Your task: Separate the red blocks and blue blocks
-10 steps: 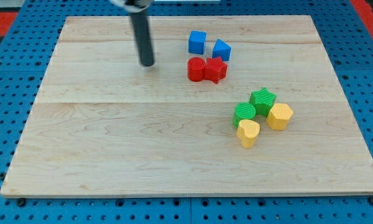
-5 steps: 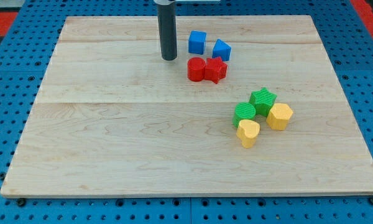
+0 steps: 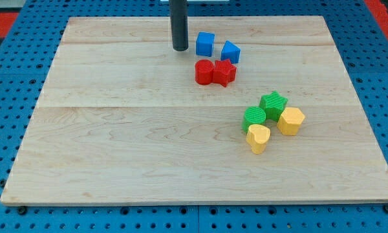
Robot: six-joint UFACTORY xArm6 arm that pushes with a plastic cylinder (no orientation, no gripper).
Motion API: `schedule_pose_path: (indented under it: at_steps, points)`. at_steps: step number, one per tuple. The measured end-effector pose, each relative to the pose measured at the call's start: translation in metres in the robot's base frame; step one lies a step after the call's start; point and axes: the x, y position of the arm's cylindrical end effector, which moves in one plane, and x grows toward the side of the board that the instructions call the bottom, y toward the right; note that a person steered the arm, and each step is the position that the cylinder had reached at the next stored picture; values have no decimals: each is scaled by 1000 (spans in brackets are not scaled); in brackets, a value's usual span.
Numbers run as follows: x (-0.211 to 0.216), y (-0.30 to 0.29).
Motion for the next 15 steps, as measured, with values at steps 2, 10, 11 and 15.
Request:
schedule_pose_path:
  at_steps: [2, 10, 11, 15]
  points:
    - [23, 70]
    - [46, 135]
    - [48, 160]
    - [19, 105]
